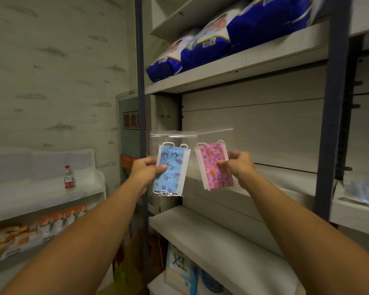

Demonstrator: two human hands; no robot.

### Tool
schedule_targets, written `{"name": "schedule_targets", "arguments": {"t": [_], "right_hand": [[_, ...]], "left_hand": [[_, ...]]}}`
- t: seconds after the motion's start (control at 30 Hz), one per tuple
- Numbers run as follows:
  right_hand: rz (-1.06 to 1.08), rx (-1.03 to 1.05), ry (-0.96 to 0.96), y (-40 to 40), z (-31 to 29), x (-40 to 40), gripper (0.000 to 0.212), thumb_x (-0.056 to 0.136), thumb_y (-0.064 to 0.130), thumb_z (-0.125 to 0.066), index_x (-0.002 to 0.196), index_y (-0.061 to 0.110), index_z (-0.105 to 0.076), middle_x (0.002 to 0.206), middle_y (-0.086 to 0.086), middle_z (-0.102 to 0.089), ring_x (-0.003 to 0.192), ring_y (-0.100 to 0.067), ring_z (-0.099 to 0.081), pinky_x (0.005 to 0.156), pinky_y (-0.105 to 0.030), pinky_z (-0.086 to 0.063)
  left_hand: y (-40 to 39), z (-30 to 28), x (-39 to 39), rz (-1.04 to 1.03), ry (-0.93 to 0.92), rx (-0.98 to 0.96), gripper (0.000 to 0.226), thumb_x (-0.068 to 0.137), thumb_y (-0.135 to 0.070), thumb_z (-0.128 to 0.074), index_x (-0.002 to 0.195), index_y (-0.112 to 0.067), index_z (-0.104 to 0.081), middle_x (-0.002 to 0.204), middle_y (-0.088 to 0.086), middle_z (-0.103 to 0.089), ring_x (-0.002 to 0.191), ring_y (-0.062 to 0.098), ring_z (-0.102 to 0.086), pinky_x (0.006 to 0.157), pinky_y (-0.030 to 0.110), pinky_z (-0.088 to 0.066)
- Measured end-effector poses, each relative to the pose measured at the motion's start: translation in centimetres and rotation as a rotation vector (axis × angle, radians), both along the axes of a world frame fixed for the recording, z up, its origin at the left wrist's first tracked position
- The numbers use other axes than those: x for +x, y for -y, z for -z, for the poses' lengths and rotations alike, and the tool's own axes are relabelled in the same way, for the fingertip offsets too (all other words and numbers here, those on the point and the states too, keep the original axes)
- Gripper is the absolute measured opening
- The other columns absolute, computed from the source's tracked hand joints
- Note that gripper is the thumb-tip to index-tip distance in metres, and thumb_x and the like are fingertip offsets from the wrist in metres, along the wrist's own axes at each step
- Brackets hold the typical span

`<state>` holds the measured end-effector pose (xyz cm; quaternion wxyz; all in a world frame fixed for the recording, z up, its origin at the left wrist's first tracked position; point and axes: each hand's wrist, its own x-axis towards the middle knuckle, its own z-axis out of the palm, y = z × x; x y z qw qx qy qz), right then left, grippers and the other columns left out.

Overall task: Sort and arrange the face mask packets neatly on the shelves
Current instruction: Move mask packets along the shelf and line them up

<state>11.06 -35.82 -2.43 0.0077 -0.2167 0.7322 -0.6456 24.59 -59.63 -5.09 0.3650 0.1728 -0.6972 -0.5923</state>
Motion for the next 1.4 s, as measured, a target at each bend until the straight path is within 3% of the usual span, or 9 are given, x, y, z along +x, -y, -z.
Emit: {"name": "schedule_targets", "arguments": {"t": [0.2, 0.43, 0.6, 0.73, 1.0, 1.27, 1.4], "right_hand": [[0.016, -0.022, 0.008, 4.5, -0.8, -4.0, 0.052, 0.089, 0.007, -0.073, 0.137, 0.006, -0.055, 0.126, -0.009, -0.065, 0.097, -0.02, -0.059, 0.086, -0.039, -0.053], [0.035, -0.043, 0.003, 9.9, -1.9, -10.2, 0.048, 0.089, 0.008, -0.074, 0.134, 0.006, -0.057, 0.121, -0.007, -0.066, 0.103, -0.025, -0.064, 0.089, -0.042, -0.056], [0.038, -0.061, -0.016, 12.8, -3.2, -14.7, 0.046, 0.091, 0.006, -0.071, 0.134, 0.005, -0.056, 0.095, 0.003, -0.06, 0.092, -0.019, -0.06, 0.072, -0.033, -0.049], [0.057, -0.078, -0.026, 14.9, -3.9, -18.3, 0.042, 0.09, 0.005, -0.073, 0.129, 0.005, -0.06, 0.108, -0.004, -0.065, 0.099, -0.022, -0.063, 0.072, -0.032, -0.047], [0.107, -0.136, -0.048, 18.3, -4.4, -23.6, 0.043, 0.091, 0.006, -0.072, 0.132, 0.004, -0.059, 0.115, -0.005, -0.065, 0.1, -0.021, -0.061, 0.08, -0.035, -0.048], [0.151, -0.161, -0.051, 21.9, -4.8, -26.2, 0.043, 0.091, 0.005, -0.072, 0.131, 0.004, -0.058, 0.107, -0.001, -0.061, 0.102, -0.022, -0.06, 0.082, -0.035, -0.049], [0.231, -0.153, -0.096, 23.6, -4.4, -27.7, 0.041, 0.088, 0.007, -0.076, 0.127, 0.004, -0.062, 0.109, -0.004, -0.065, 0.1, -0.023, -0.062, 0.084, -0.038, -0.053]], "left_hand": [[4.9, -0.3, -3.4, -0.02, 0.025, -0.001, 0.02, 0.084, -0.007, -0.08, 0.1, -0.011, -0.069, 0.1, 0.006, -0.075, 0.088, 0.024, -0.075, 0.074, 0.043, -0.063], [10.9, -1.6, -9.5, -0.02, 0.014, 0.007, 0.02, 0.084, -0.005, -0.079, 0.102, -0.007, -0.069, 0.1, 0.008, -0.076, 0.088, 0.025, -0.075, 0.071, 0.04, -0.063], [13.9, -2.7, -14.3, -0.009, 0.001, 0.022, 0.019, 0.085, -0.003, -0.077, 0.102, -0.005, -0.07, 0.099, 0.01, -0.077, 0.086, 0.027, -0.076, 0.072, 0.043, -0.063], [16.0, -3.6, -17.8, 0.006, -0.004, 0.018, 0.022, 0.086, -0.005, -0.077, 0.107, -0.005, -0.069, 0.103, 0.01, -0.076, 0.092, 0.029, -0.075, 0.082, 0.051, -0.062], [19.8, -4.3, -23.3, 0.03, -0.044, 0.017, 0.027, 0.086, -0.008, -0.078, 0.111, -0.006, -0.069, 0.107, 0.006, -0.075, 0.095, 0.025, -0.074, 0.082, 0.047, -0.062], [24.6, -3.7, -27.9, 0.064, -0.052, 0.026, 0.03, 0.084, -0.008, -0.08, 0.112, -0.009, -0.068, 0.103, 0.007, -0.076, 0.091, 0.025, -0.075, 0.078, 0.047, -0.063], [27.1, -3.8, -31.1, 0.126, -0.08, 0.04, 0.021, 0.083, -0.006, -0.08, 0.101, -0.012, -0.069, 0.098, 0.007, -0.076, 0.087, 0.025, -0.075, 0.077, 0.047, -0.062]]}}
